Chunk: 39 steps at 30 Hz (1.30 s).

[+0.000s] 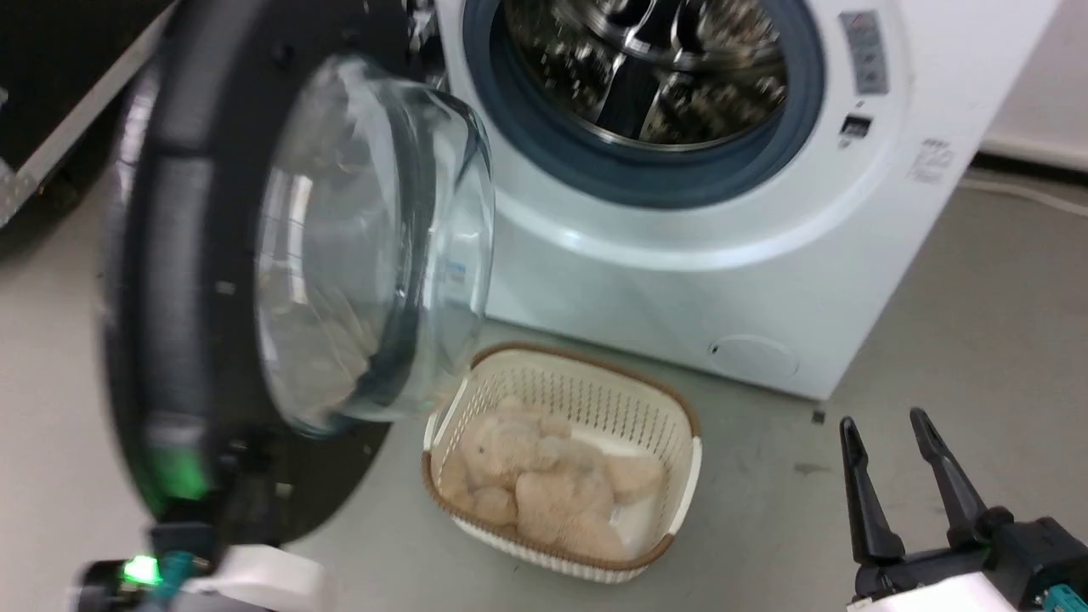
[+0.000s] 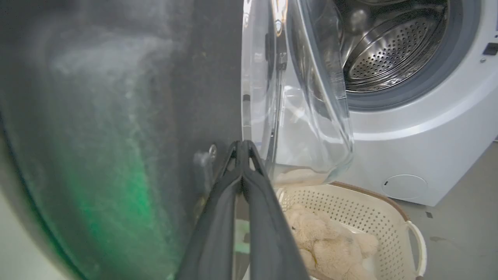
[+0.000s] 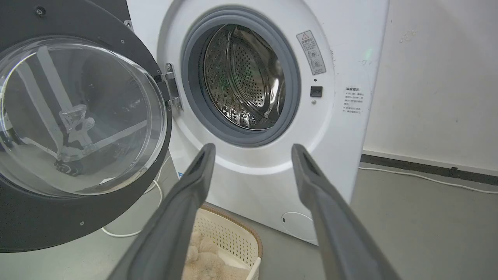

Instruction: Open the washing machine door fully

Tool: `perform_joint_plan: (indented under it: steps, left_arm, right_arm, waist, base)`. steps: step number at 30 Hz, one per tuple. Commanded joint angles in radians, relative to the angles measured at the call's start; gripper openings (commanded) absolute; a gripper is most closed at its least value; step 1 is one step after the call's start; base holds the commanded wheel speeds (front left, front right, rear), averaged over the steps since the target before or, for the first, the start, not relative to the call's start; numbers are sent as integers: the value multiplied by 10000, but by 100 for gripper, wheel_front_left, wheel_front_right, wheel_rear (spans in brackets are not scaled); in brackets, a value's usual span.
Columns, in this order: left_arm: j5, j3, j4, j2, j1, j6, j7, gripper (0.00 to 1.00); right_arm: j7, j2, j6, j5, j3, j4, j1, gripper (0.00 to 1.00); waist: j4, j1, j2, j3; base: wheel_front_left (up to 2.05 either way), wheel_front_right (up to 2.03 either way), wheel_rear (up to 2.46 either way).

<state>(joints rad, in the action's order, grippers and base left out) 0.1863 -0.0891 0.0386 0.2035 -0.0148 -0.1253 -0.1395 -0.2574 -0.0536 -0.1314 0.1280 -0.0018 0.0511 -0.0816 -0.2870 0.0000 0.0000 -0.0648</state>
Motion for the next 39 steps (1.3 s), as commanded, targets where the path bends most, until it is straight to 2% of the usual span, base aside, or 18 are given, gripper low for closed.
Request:
perform_joint_plan:
  steps: [1, 5, 12, 16, 21, 25, 30, 33, 39]
  left_arm:
    - [88, 265, -78, 183, 213, -121, 65, 0]
    - [609, 994, -44, 610, 447, -98, 390, 0]
    - [1279, 2419, 610, 1991, 1096, 130, 706, 0]
    - [1683, 3158, 1598, 2699, 1821, 126, 960, 0]
    - [1858, 3400, 2893, 3540, 2827, 549, 785, 0]
    - [1800, 3347, 4245, 3900, 3585, 709, 227, 0]
    - [1669, 3240, 4848, 3863, 3780, 758, -627, 0]
    - [1541, 3171, 4743, 3708, 3720, 800, -1024, 0]
    - [882, 2573, 2721, 2633, 3015, 920, -1217, 0]
  right_arm:
    - [-43, 34, 7, -118, 39, 44, 190, 100]
    - [-43, 34, 7, -338, 81, 73, 346, 100]
    - [-43, -15, 7, -712, -1, 172, 603, 100]
    - [-43, -216, 7, -820, -68, 267, 679, 100]
    - [-43, -499, 7, -866, -45, 369, 728, 100]
    - [-42, -567, 7, -838, -53, 383, 922, 100]
    - [-42, -494, 7, -844, -122, 321, 1078, 100]
    - [-43, -385, 7, -830, -338, 346, 1043, 100]
    - [-43, -168, 7, -836, -1239, 485, 744, 100]
  waist:
    - [-184, 0, 0, -417]
    - [-214, 0, 0, -895]
    - [-84, 0, 0, -1754]
    - [-43, 0, 0, -2212]
    - [48, 0, 0, -2623]
    - [197, 0, 0, -2856]
    - [364, 0, 0, -2678]
    - [491, 0, 0, -2324]
    - [784, 0, 0, -927]
  base:
    - [0, 0, 0]
    - [0, 0, 0]
    - [0, 0, 0]
    - [0, 0, 0]
    - [0, 0, 0]
    - [0, 0, 0]
    - [0, 0, 0]
    - [0, 0, 0]
    - [0, 0, 0]
